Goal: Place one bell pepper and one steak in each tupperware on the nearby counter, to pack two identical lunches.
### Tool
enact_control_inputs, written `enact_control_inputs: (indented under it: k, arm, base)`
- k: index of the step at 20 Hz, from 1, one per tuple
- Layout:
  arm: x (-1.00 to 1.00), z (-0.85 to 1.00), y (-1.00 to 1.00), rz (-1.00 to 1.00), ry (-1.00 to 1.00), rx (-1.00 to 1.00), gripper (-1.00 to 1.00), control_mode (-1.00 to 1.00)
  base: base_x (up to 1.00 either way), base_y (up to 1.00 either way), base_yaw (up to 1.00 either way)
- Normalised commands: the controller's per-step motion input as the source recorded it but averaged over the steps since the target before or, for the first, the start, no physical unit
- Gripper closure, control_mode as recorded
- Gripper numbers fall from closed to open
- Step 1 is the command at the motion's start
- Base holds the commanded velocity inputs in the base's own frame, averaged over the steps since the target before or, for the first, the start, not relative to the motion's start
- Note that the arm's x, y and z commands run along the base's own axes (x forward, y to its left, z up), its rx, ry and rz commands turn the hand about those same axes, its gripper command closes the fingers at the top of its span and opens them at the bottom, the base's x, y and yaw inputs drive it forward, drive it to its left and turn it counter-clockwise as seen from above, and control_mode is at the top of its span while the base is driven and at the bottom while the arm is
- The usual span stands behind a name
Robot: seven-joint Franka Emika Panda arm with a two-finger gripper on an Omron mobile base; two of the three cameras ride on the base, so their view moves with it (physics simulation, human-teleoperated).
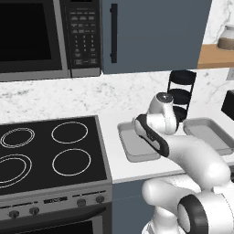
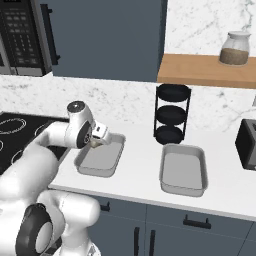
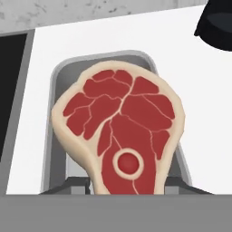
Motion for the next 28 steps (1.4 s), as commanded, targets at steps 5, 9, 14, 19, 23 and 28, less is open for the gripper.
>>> enact_control_inputs:
  k: [5,9,14,19,23,28]
  arm:
    - [0.87,-0.54,0.01,0.0,0.03,0.0,1.0,-1.0]
    - [0.38,-0.56,0.0,0.0,0.02,0.0,1.0,-1.0]
    - [0.13,-0.43,0.0,0.0,0.0,0.0,1.0,-1.0]
    - [0.18,-0.24,0.0,0.01,0.0,0.0,1.0,-1.0]
    - [0.19,-0.08,0.0,0.01,0.0,0.0,-1.0,-1.0]
    - [0.01,0.0,0.0,0.0,0.02,0.0,-1.0,-1.0]
  base:
    - [0.0,0.0,0.0]
    - [0.0,0.0,0.0]
    - [0.0,0.0,0.0]
    - [0.0,0.0,0.0]
    - [0.0,0.0,0.0]
    - [0.0,0.0,0.0]
